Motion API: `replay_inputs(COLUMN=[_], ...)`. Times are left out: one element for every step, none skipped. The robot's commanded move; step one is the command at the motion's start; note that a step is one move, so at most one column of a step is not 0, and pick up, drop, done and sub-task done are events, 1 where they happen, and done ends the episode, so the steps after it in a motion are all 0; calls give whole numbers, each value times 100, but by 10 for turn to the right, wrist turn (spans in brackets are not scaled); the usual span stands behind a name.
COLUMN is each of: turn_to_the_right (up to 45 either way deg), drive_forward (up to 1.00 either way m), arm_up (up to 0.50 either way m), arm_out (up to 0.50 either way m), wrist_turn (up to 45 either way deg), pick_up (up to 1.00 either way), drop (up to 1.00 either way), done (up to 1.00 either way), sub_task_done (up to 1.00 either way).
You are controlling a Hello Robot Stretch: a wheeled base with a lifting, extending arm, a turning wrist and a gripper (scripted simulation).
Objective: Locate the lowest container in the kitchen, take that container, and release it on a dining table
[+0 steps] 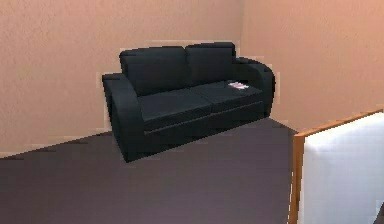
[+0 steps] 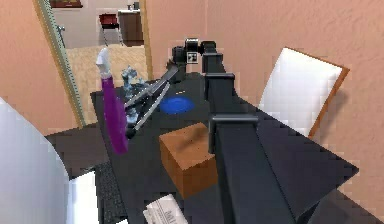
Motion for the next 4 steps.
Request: replay_inputs(turn_to_the_right=[0,0,0,0], drive_forward=[0,0,0,0], arm_up=[0,0,0,0], arm_out=[0,0,0,0], wrist_turn=[450,450,450,60], pick_up=[0,0,0,0], drop=[0,0,0,0], done=[0,0,0,0], sub_task_done=[0,0,0,0])
